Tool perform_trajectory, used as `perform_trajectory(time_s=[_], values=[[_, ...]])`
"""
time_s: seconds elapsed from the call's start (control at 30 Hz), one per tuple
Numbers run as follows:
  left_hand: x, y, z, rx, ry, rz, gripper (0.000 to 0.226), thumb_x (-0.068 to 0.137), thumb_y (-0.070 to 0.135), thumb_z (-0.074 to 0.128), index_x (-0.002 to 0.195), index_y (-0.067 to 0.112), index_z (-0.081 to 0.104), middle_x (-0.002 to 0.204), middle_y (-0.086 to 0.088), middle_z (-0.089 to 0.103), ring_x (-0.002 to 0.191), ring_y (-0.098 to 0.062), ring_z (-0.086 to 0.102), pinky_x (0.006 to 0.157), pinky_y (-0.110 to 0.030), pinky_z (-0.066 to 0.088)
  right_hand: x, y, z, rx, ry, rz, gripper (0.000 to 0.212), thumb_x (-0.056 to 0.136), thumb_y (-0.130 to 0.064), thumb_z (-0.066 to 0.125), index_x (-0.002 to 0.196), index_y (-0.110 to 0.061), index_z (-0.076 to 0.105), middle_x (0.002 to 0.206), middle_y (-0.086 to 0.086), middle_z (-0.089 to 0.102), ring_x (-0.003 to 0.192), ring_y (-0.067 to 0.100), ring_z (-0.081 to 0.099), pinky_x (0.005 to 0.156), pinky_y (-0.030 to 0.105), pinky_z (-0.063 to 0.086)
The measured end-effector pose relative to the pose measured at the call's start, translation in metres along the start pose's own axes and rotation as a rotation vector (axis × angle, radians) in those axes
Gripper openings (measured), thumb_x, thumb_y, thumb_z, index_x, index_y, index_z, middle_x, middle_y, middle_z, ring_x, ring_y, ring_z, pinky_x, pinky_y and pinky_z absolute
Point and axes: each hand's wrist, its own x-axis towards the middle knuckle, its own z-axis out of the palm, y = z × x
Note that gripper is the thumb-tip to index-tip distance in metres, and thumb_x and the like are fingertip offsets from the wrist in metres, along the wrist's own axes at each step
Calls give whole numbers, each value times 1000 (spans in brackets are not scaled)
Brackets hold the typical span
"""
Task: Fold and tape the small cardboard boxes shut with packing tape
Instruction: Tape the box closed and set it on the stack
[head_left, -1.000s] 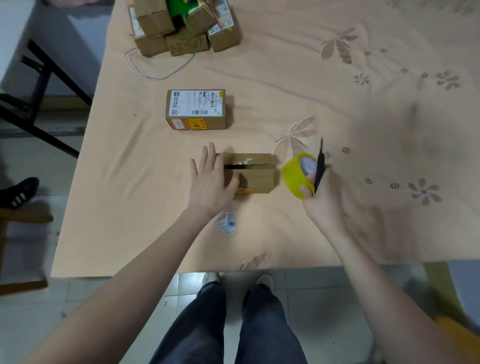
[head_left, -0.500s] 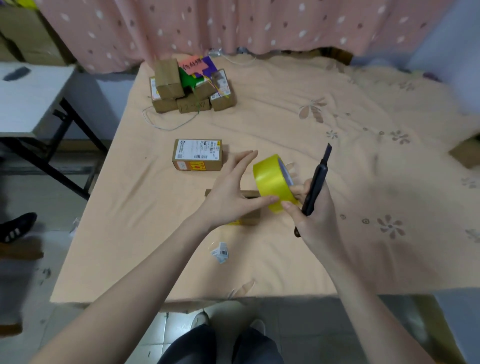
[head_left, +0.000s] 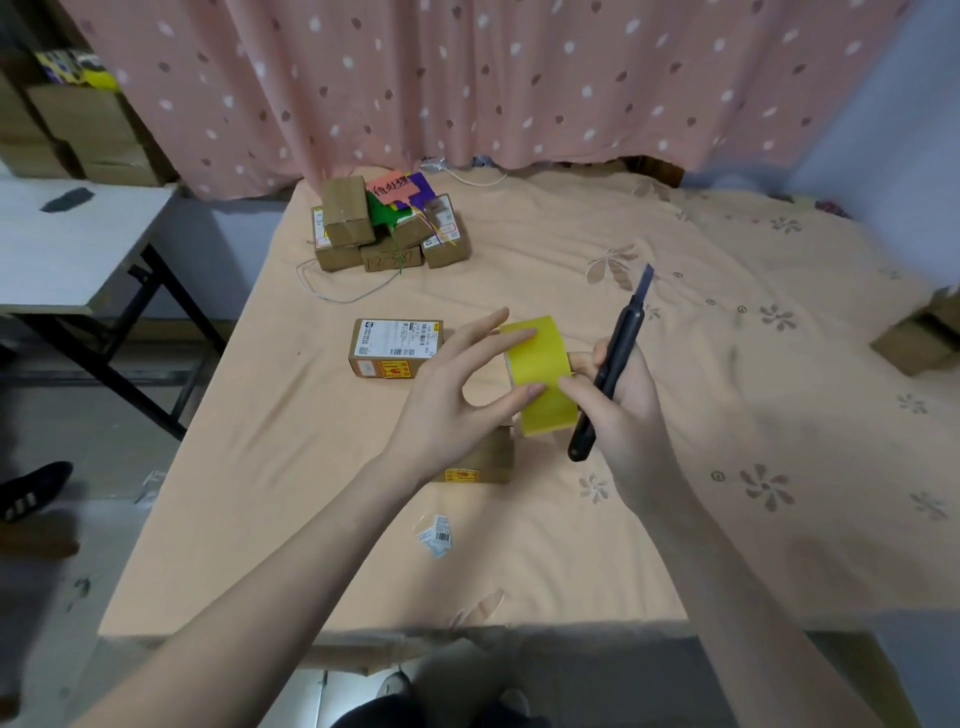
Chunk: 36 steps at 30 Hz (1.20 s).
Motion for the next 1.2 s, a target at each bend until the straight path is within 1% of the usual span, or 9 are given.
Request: perform_trajectory(time_s=[0.23, 0.43, 0.5, 0.6, 0.73, 0.8, 0.9, 1.03, 1.2], values=[[2, 14, 0, 124, 121, 173, 23, 87, 20, 66, 109, 15, 71, 129, -5, 56, 116, -19, 53, 92, -28, 44, 5, -7, 12, 14, 112, 5, 24, 81, -4, 56, 82, -23, 41, 65, -18, 49, 65, 3, 51, 61, 18, 45], [16, 29, -13, -76, 149, -27, 8, 80, 20, 75, 85, 26, 73, 93, 8, 60, 94, -5, 57, 79, -16, 39, 4, -19, 16, -116, 99, -72, 30, 85, 3, 55, 84, -24, 41, 65, -20, 50, 60, 1, 52, 49, 12, 44], [22, 31, -17, -171, 111, -142, 11, 78, 22, 76, 77, 32, 72, 87, 12, 59, 83, -9, 59, 75, -28, 46, 4, -22, 16, -204, 86, -110, 24, 83, -5, 58, 87, -23, 43, 70, -19, 53, 68, 14, 60, 52, 25, 45], [28, 32, -21, -197, 84, -207, 19, 80, 15, 74, 71, 31, 69, 82, 5, 58, 69, -20, 56, 74, -53, 49, 4, -23, 17, -328, 28, -126, 26, 73, -15, 58, 95, -17, 44, 77, -22, 54, 72, 31, 63, 55, 31, 42], [33, 21, -19, 54, 16, -138, 25, 85, 11, 65, 70, 30, 58, 80, 9, 52, 76, -16, 53, 74, -40, 48, 2, -19, 18, -458, -35, -103, 38, 74, -6, 64, 104, -14, 41, 93, -15, 58, 96, 29, 64, 78, 48, 52], [31, 13, -16, 138, 16, -80, 18, 87, 8, 61, 76, 22, 57, 82, 6, 53, 81, -14, 47, 76, -31, 42, 0, -13, 17, -499, -56, -99, 41, 77, -3, 69, 104, -14, 41, 97, -12, 59, 99, 17, 63, 86, 37, 51], [28, 1, -16, 193, 99, -38, 12, 88, 4, 57, 81, 14, 57, 83, 3, 55, 81, -14, 44, 71, -21, 31, -6, -5, 16, -572, -127, -80, 42, 77, -12, 75, 94, -20, 38, 85, -4, 58, 74, 3, 57, 66, 7, 40], [22, -13, -17, 188, 117, -104, 15, 89, 0, 53, 83, 13, 54, 85, 2, 57, 83, -16, 44, 70, -19, 28, -12, 3, 19, -624, -87, -126, 38, 78, -15, 76, 90, -8, 41, 78, 6, 55, 70, 13, 52, 62, 8, 38], [12, -20, -18, 141, 214, -158, 21, 89, -7, 47, 85, 13, 50, 77, 16, 45, 80, -16, 41, 67, -21, 27, -5, 12, 24, -715, -22, -158, 35, 86, -29, 67, 89, -12, 37, 64, -7, 47, 61, 14, 49, 55, 18, 35]])
